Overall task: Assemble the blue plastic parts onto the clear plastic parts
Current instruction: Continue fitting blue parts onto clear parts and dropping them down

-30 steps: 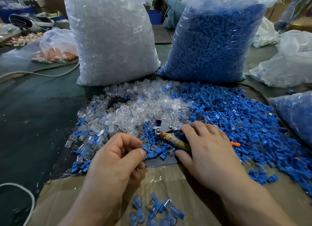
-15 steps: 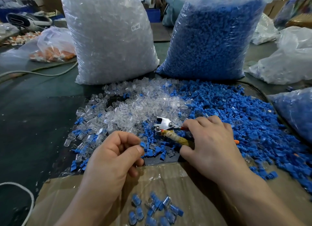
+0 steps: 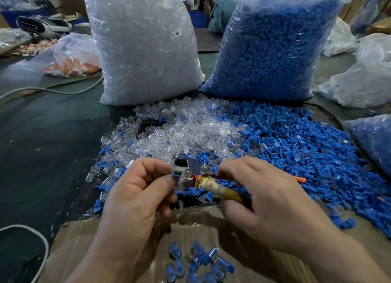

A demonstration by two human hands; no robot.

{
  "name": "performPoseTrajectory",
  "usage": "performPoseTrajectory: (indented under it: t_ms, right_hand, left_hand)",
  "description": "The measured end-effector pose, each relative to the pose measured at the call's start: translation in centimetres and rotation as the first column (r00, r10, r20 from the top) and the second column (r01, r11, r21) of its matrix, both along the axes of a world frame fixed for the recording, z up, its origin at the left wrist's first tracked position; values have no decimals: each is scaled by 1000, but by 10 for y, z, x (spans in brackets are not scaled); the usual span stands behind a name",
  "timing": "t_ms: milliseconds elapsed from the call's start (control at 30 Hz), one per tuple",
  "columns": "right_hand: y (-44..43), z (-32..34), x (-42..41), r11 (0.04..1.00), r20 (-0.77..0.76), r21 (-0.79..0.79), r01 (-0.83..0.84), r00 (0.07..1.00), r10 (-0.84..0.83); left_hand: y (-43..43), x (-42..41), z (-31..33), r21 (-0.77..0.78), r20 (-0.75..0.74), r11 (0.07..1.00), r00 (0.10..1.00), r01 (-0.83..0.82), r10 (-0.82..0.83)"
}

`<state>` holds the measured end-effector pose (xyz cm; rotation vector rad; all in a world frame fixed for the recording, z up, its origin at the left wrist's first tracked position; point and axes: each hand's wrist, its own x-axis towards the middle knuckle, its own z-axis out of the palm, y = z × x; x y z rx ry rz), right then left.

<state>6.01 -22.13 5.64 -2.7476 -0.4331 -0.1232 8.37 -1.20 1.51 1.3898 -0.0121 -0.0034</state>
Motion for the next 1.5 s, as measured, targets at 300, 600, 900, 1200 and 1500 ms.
performPoseTrajectory:
  t_ms: [300, 600, 900, 1200, 1500]
  right_hand:
    - [1, -2, -1, 1000, 2, -20, 1, 1000, -1]
    - [4, -3, 4, 997, 2, -73, -17, 1000, 18]
    - [3, -5, 1, 998, 13, -35, 51, 999, -51]
    - [-14, -11, 23, 939, 35, -244, 241, 970, -240]
    - [-2, -6, 15, 972, 165, -118, 204, 969, -183]
  left_hand:
    - [3, -1, 3, 62, 62, 998, 998, 10, -14]
    - [0, -5, 10, 55, 59, 998, 998, 3, -6]
    - [2, -7, 12, 181, 102, 982, 994, -48, 30]
    - [0, -3, 5, 405, -108, 913, 994, 46, -3]
    - [-10, -11, 12, 525, -16, 851, 1000, -8, 20]
